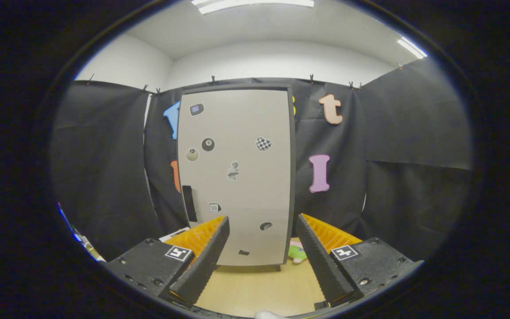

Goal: Open the shoe cabinet door, grab the shoes and put them into the shoe cabinet, then close the shoe cabinet door.

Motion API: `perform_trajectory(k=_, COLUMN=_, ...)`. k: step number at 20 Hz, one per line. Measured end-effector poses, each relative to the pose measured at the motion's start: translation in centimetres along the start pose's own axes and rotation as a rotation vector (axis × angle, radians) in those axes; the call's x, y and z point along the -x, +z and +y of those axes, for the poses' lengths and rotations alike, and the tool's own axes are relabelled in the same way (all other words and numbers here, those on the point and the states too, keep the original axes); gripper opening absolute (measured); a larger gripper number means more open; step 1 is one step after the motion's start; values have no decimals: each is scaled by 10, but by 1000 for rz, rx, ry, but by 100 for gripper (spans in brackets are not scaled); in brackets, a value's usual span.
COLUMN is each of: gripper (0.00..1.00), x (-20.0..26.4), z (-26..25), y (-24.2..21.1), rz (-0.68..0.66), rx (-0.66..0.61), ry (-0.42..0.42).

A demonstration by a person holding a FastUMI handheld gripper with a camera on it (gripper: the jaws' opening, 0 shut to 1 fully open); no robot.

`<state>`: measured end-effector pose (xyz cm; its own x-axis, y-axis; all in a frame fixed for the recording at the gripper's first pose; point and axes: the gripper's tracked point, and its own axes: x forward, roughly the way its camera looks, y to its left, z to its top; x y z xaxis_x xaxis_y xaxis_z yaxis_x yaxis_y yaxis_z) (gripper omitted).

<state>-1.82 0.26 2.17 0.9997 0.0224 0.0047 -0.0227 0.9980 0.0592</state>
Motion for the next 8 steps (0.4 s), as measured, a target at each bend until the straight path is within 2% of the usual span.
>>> perform_trajectory(k=8, gripper=99, x=2, z=-6, y=-2, rz=0, rx=2, ry=-20)
